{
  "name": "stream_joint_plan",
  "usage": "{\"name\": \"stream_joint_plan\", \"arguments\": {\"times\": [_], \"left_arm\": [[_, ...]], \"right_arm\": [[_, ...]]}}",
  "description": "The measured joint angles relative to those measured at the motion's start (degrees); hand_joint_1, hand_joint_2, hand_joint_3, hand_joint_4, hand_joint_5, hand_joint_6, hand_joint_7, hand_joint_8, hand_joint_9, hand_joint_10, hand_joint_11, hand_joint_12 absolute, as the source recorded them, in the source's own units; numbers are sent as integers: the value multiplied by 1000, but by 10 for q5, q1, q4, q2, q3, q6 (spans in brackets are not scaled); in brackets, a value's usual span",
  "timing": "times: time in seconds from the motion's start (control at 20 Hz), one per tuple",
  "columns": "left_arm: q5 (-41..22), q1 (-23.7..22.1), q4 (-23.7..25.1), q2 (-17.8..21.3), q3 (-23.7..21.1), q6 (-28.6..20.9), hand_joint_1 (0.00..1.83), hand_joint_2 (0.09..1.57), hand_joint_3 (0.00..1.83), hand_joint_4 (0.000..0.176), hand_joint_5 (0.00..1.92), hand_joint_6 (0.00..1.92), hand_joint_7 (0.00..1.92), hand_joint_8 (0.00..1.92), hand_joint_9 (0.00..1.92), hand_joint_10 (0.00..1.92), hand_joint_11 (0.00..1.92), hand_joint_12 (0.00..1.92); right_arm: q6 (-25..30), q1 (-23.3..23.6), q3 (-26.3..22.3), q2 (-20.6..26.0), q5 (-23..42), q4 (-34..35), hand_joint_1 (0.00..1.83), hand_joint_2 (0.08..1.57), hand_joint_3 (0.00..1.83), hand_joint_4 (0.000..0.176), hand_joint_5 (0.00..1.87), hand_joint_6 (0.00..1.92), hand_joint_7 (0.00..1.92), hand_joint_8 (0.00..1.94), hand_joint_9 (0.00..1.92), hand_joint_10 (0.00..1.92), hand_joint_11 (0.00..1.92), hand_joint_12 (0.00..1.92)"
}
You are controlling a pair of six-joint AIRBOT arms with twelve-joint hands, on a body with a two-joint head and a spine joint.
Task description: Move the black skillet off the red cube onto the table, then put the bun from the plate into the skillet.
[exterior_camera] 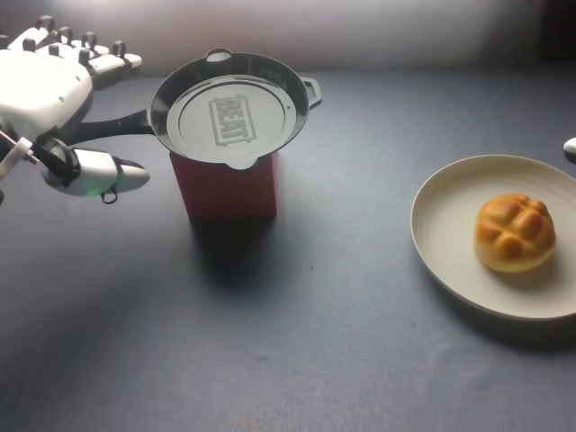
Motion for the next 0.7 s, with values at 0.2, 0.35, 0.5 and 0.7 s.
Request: {"name": "stream_joint_plan", "arguments": {"times": [0.2,0.35,0.5,0.7], "left_arm": [[12,-5,-29,-7,22,16,660,930,0,91,327,2,291,1,279,2,0,714],[26,-5,-37,-16,31,16,674,931,0,101,362,4,364,9,359,15,0,869],[41,-10,-47,-30,45,16,716,939,1,100,428,6,464,9,452,15,0,1004],[46,-12,-49,-33,49,16,849,976,0,0,830,12,844,10,775,29,281,1027]], "right_arm": [[0,0,2,-2,-2,-1,469,1299,3,63,337,0,305,1,288,0,279,108],[0,0,3,-3,-2,-2,456,1297,2,56,343,2,307,1,283,1,271,98],[1,0,5,-6,-5,-4,491,1300,1,44,353,3,324,4,297,3,283,94],[1,0,6,-7,-5,-3,480,1304,1,58,350,0,327,1,305,2,300,90]]}}
